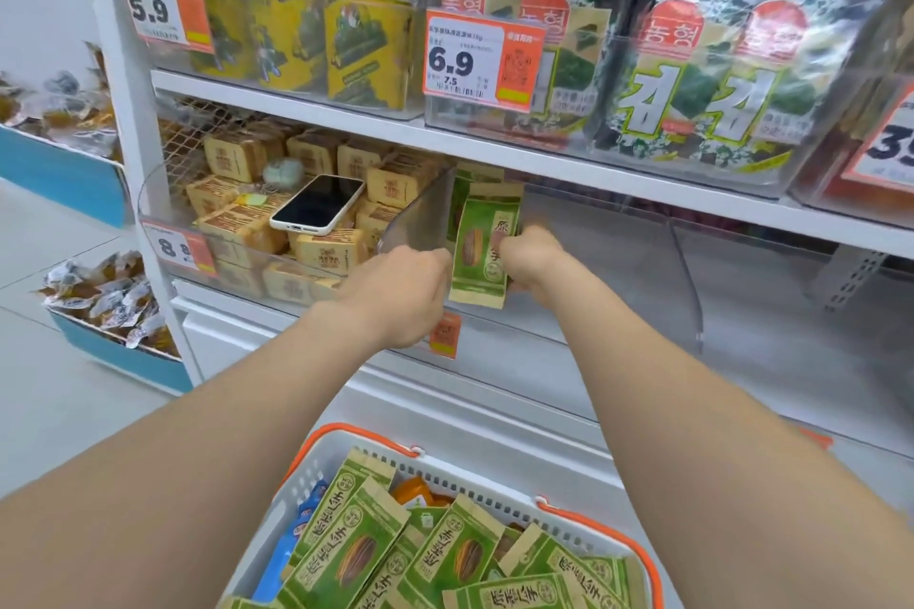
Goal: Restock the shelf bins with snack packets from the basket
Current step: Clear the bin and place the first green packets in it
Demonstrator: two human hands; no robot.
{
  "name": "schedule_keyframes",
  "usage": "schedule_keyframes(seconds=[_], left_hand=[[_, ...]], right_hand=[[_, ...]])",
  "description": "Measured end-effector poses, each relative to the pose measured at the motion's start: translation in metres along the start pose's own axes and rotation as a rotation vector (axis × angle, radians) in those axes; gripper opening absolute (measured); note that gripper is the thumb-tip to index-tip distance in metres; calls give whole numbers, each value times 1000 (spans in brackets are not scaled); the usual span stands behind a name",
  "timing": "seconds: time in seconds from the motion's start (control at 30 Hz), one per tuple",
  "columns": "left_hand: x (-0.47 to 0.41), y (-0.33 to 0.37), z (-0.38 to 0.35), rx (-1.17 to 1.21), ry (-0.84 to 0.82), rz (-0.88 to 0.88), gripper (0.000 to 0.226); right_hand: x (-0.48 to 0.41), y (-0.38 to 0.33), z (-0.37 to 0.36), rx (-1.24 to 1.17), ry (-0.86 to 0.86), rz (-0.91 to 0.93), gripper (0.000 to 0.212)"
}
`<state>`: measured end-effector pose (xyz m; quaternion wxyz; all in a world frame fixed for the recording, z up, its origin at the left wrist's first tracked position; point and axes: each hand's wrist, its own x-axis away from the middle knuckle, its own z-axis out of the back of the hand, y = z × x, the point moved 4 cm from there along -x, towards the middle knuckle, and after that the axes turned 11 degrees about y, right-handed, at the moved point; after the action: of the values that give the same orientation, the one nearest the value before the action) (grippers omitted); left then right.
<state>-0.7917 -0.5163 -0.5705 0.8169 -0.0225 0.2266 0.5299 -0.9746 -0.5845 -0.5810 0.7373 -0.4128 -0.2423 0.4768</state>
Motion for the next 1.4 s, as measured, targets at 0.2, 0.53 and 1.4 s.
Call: schedule_keyframes(seconds=[0.2, 0.53, 1.4], left_hand=[[-3, 4, -24, -63, -70, 19, 34], [-15, 3, -28, -73, -83, 31, 29], [-7, 3, -23, 34, -182, 87, 33]], right_hand=[[-29, -16, -8, 136, 251, 144, 30], [-50, -4, -38, 77, 326, 50, 40], [-27, -3, -47, 246, -71, 176, 60]])
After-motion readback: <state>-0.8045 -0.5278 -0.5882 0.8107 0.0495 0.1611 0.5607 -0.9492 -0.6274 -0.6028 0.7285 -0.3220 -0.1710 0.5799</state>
